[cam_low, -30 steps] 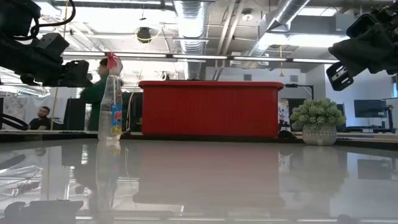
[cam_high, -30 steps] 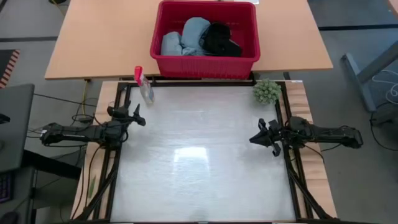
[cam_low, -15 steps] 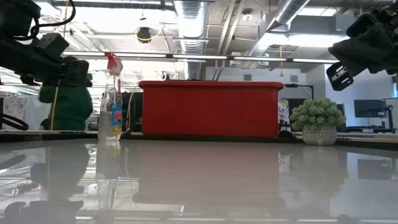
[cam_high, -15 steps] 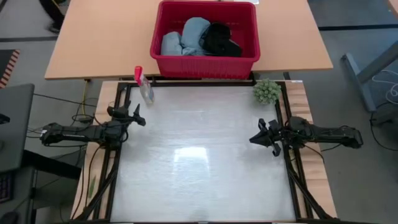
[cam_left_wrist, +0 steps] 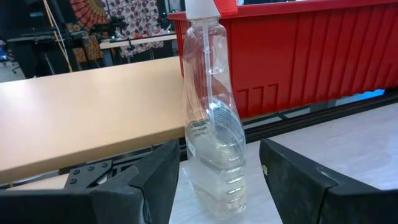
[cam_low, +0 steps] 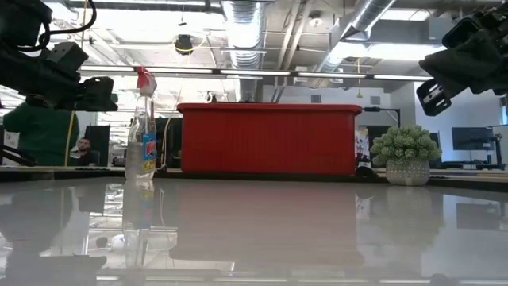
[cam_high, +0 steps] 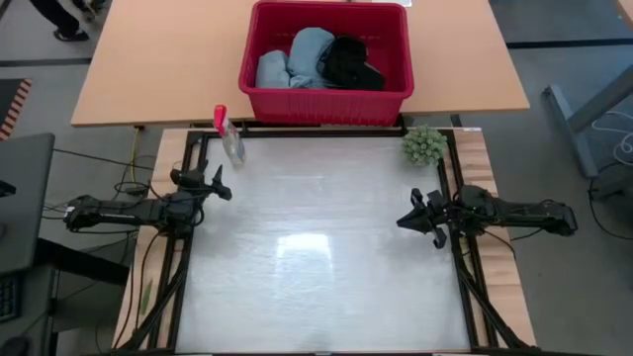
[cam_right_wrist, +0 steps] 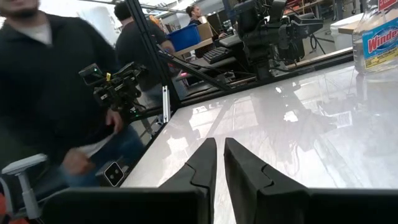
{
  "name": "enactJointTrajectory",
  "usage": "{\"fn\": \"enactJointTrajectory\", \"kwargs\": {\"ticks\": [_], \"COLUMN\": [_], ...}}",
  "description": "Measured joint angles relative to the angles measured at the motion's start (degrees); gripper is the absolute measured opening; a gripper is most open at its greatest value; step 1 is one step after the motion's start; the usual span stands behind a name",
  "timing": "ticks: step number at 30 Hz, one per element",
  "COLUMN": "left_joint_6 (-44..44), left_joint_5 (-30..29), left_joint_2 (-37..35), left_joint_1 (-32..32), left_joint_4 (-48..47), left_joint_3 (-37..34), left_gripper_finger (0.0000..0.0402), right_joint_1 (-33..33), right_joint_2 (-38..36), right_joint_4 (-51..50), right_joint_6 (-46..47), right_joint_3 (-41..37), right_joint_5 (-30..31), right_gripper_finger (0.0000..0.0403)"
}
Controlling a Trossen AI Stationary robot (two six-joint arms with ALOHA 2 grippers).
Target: Fold Laundry from Bin
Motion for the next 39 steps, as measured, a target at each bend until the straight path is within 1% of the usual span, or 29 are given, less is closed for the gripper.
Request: {"fn": "enactJointTrajectory", "kwargs": {"ticks": [19,24,26,28,31,32,35,36,39], "left_joint_6": [0.7,-1.1,-3.2,-10.2,-28.0,-34.7,-53.3,-58.4,-69.0], "left_joint_5": [0.0,1.4,1.9,4.7,14.6,16.4,16.3,16.2,16.1], "left_joint_2": [0.0,0.0,0.0,0.0,0.0,0.1,1.3,1.5,2.1], "left_joint_1": [0.1,0.1,0.1,0.0,0.0,0.2,0.7,0.9,1.4], "left_joint_4": [0.0,0.3,0.3,1.0,2.9,3.2,2.8,2.8,2.8], "left_joint_3": [0.0,0.0,0.0,0.0,0.0,0.0,0.0,0.0,0.0], "left_gripper_finger": [0.0213,0.0213,0.0213,0.0213,0.0213,0.0213,0.0212,0.0212,0.0213], "right_joint_1": [0.0,0.0,-0.2,-0.4,-1.3,-1.5,-1.9,-2.2,-2.7], "right_joint_2": [0.0,0.0,0.0,0.0,0.0,0.2,0.3,0.2,0.3], "right_joint_4": [0.0,0.0,0.0,0.3,3.6,7.0,17.2,20.4,29.3], "right_joint_6": [0.0,-0.2,-2.0,-4.0,-13.2,-15.5,-18.9,-19.3,-21.2], "right_joint_3": [0.0,0.0,0.0,0.0,-0.2,-0.2,-0.2,-0.2,-0.2], "right_joint_5": [0.0,0.0,0.1,0.4,5.2,7.0,11.8,12.1,12.4], "right_gripper_finger": [0.0061,0.0061,0.0061,0.0061,0.0061,0.0061,0.0061,0.0061,0.0061]}}
